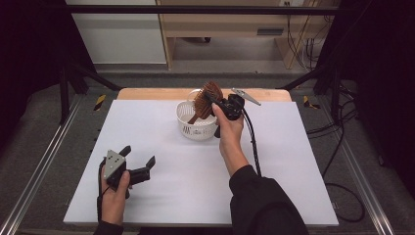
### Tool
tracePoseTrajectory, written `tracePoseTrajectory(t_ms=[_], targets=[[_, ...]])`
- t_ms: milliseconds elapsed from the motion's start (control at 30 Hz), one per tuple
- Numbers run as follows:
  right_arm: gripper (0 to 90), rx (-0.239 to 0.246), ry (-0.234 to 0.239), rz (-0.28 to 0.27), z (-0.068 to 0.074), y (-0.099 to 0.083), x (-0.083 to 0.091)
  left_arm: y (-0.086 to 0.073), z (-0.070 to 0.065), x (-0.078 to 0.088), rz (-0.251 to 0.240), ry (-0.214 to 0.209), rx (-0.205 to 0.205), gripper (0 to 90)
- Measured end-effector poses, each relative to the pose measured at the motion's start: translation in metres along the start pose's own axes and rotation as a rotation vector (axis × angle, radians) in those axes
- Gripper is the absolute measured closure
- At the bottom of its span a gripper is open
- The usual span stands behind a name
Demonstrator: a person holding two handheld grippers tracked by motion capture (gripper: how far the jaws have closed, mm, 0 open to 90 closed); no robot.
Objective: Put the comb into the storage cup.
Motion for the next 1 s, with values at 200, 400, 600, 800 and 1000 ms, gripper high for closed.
tracePoseTrajectory(t_ms=[200, 400, 600, 800, 1000], targets=[[50.4, -0.004, 0.0, 0.0, 0.0, 0.0, 0.0, 0.0, 0.0, 0.0, 0.001, 0.0, 0.0, 2.7], [50.3, -0.007, 0.0, -0.001, -0.001, 0.0, 0.0, 0.0, 0.0, 0.0, 0.002, -0.002, 0.0, 2.7], [50.1, -0.009, 0.0, 0.001, -0.004, -0.001, 0.001, 0.0, 0.0, 0.0, 0.002, -0.001, 0.0, 2.7], [49.1, -0.009, -0.007, 0.008, -0.008, -0.001, 0.002, -0.001, 0.0, 0.0, 0.004, -0.004, 0.0, 2.7], [48.1, -0.001, -0.014, 0.015, -0.015, -0.002, 0.004, -0.001, -0.001, -0.001, 0.005, -0.004, 0.0, 2.7]])
Point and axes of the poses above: each handheld gripper's, and its own axes: x roughly backward along the jaws, y roughly out of its top, z roughly to its left, the point moved 9 cm from there along -x, roughly forward along the jaws, and after that the axes turned 9 degrees about -y, right-handed, at the moved point
